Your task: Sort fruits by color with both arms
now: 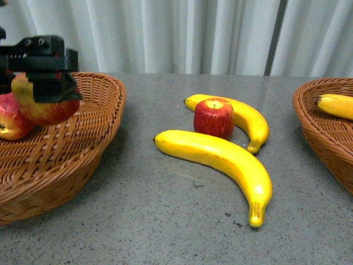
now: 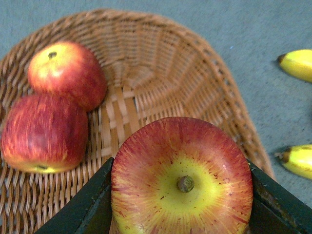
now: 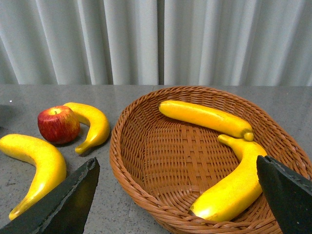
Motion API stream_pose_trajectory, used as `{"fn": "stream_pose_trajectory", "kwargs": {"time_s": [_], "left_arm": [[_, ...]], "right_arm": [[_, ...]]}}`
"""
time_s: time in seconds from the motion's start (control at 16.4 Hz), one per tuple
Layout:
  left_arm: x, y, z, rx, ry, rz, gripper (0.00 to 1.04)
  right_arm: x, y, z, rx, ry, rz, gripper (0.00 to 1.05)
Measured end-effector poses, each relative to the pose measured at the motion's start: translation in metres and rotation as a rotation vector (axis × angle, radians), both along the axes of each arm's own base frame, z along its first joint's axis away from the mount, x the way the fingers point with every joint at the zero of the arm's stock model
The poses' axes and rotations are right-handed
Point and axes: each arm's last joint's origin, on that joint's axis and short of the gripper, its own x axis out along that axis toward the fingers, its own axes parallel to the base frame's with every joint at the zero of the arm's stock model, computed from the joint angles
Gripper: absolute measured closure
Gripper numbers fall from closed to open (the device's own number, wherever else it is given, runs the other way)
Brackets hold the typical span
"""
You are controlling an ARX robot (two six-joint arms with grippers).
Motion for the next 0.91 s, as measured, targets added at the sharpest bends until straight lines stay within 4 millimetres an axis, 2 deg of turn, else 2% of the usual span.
{"fn": "stream_pose_trajectory", "kwargs": {"time_s": [0.18,0.24,0.3,0.43,0.49,0.55,0.67,0.79,0.91], "left_arm": [[0.003,0.014,-0.029,0.002,0.079,0.064,0.4],[0.002,0.015,-0.033,0.005,0.093,0.065,0.4],[0.001,0.015,-0.035,0.002,0.104,0.066,0.35],[-0.003,0.014,-0.034,-0.008,0.104,0.053,0.09],[-0.009,0.012,-0.026,-0.012,0.083,0.041,0.05],[-0.014,0.009,-0.012,-0.014,0.027,0.03,0.07],[-0.021,-0.002,0.025,-0.017,-0.101,-0.028,0.07],[-0.008,-0.019,0.04,-0.032,-0.139,-0.135,0.07],[0.016,-0.045,0.036,-0.033,-0.085,-0.276,0.07]], "right_arm": [[0.0,0.0,0.0,0.0,0.0,0.0,0.07],[0.0,0.0,0.0,0.0,0.0,0.0,0.07],[0.0,0.0,0.0,0.0,0.0,0.0,0.07],[0.0,0.0,0.0,0.0,0.0,0.0,0.07],[0.0,0.0,0.0,0.0,0.0,0.0,0.07],[0.0,0.0,0.0,0.0,0.0,0.0,0.07],[0.0,0.0,0.0,0.0,0.0,0.0,0.07],[0.0,0.0,0.0,0.0,0.0,0.0,0.07],[0.0,0.0,0.0,0.0,0.0,0.0,0.07]]}}
